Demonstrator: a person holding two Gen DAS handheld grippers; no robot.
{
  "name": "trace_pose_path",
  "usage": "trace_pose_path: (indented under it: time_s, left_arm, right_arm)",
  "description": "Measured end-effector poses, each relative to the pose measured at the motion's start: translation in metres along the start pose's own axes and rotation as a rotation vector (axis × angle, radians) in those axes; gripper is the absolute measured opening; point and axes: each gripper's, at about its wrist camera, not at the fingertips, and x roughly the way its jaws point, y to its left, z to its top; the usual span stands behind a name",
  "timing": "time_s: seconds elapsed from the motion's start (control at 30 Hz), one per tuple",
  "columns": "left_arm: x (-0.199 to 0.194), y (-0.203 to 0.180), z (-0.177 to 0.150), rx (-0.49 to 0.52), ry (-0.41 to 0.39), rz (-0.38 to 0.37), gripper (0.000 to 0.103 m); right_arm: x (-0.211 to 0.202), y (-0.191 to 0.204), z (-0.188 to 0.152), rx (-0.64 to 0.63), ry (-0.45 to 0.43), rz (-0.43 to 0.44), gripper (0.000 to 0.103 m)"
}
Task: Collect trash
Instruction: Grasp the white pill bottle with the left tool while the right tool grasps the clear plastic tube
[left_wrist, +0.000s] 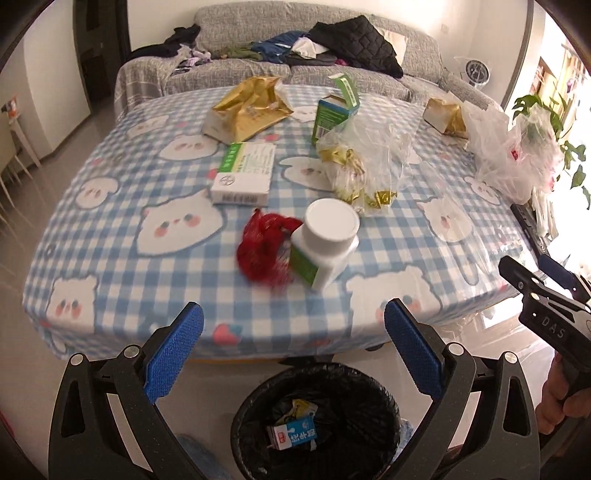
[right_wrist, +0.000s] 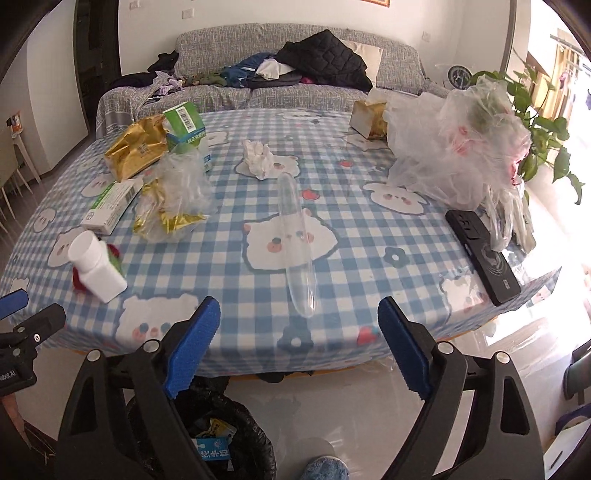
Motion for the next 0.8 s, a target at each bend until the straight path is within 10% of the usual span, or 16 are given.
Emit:
trace_pose_path:
  time_s: [0.8]
  left_arm:
    - [0.062, -0.031, 0.039, 0.038, 0.035, -0.005, 0.061]
  right_arm:
    - [0.088, -0.011, 0.052, 0.055, 0.139, 0.094, 0.048]
